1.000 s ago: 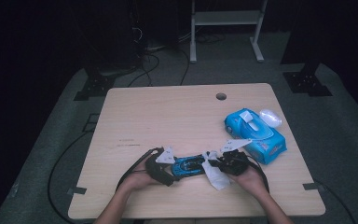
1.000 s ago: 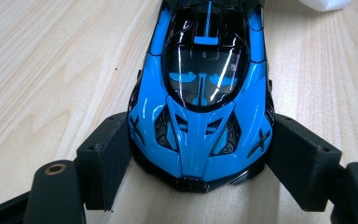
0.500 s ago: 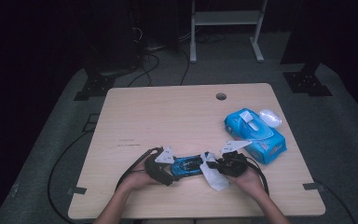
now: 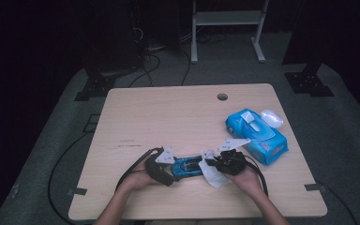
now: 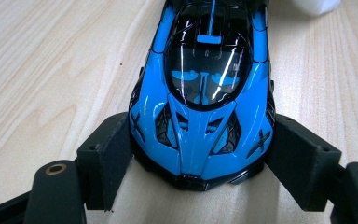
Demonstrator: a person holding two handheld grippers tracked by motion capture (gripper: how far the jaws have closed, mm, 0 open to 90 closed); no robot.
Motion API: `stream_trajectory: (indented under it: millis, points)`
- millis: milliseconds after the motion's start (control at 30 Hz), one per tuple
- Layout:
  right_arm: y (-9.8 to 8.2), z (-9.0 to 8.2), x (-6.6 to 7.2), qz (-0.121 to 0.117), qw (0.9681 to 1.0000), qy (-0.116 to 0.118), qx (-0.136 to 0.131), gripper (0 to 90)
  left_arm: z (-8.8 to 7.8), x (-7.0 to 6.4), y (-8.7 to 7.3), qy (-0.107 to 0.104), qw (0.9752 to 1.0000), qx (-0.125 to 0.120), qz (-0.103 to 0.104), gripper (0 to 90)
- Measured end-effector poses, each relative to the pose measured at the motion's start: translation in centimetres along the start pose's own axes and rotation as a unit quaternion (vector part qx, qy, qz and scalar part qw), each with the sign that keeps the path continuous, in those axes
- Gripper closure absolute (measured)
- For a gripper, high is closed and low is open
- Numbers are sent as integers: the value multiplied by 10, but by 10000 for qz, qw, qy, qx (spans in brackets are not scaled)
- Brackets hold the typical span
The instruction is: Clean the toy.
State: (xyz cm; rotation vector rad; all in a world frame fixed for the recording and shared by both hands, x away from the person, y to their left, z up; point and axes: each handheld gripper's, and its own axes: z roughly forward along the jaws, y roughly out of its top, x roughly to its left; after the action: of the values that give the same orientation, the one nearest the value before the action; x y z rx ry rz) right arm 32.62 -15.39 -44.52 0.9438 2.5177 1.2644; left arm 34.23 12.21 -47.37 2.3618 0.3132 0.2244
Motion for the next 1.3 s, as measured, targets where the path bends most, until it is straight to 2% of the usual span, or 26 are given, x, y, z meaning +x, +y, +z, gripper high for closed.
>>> stream_trajectory:
  millis: [67, 100, 133, 200, 267, 367, 400, 467, 567, 633, 667, 700, 767, 833, 900, 967, 1100, 1300]
  points:
    - [0, 9, 4, -214, 9995, 20, 211, 859, -1, 0, 0, 19, 10000, 21, 24, 254]
    - [0, 9, 4, -234, 9995, 32, 212, 859, -1, 0, 0, 25, 10000, 7, 3, 254]
    - [2, 8, 1, -247, 9994, -53, 251, 859, -1, 0, -1, 19, 10000, 16, 10, 253]
    - [5, 4, -5, -85, 9997, -153, 187, 859, -1, 1, -1, -4, 10000, -10, 2, 253]
    - [11, 7, -8, -31, 9997, -215, 131, 860, -1, 1, -1, -5, 10000, -15, -2, 254]
    - [18, 19, -9, -73, 9996, -192, 217, 859, -1, 0, -1, 6, 10000, 14, 10, 253]
    - [17, 25, -12, -55, 9994, -174, 307, 859, -1, 0, -1, 9, 10000, 20, -5, 254]
    - [16, 26, -19, 67, 9995, -69, 293, 860, -1, 0, -1, 14, 10000, 13, -6, 254]
    - [19, 14, -21, -56, 9988, -371, 314, 860, 0, 1, -1, -7, 10000, -11, -3, 254]
    - [17, 4, -20, -53, 9994, -232, 235, 860, -1, 0, -1, 3, 10000, -6, -3, 254]
    - [14, 0, -19, -61, 9997, -59, 250, 860, -1, 0, -1, 4, 10000, -6, -5, 254]
    - [12, -3, -16, -65, 9996, 79, 264, 859, -1, 0, -1, 1, 10000, -9, -14, 254]
    - [8, -9, -11, -108, 9994, 196, 268, 859, -1, 1, -1, 0, 10000, -10, -24, 254]
    - [2, -12, -8, -35, 9986, 443, 280, 859, -1, 1, -1, -2, 10000, 0, -15, 254]
    - [-6, -9, -5, -82, 9980, 439, 441, 859, -1, 0, 0, 25, 10000, 8, 7, 254]
    - [-10, -9, -7, 60, 9983, 506, 297, 859, -1, 0, 0, 25, 10000, 22, 0, 254]
    - [-7, -7, -5, 1, 9982, 487, 353, 860, -2, 0, 0, 34, 10000, 62, -8, 250]
    - [-9, -6, -4, 29, 9981, 520, 321, 860, -10, 7, -2, -236, 9993, -18, -281, 237]
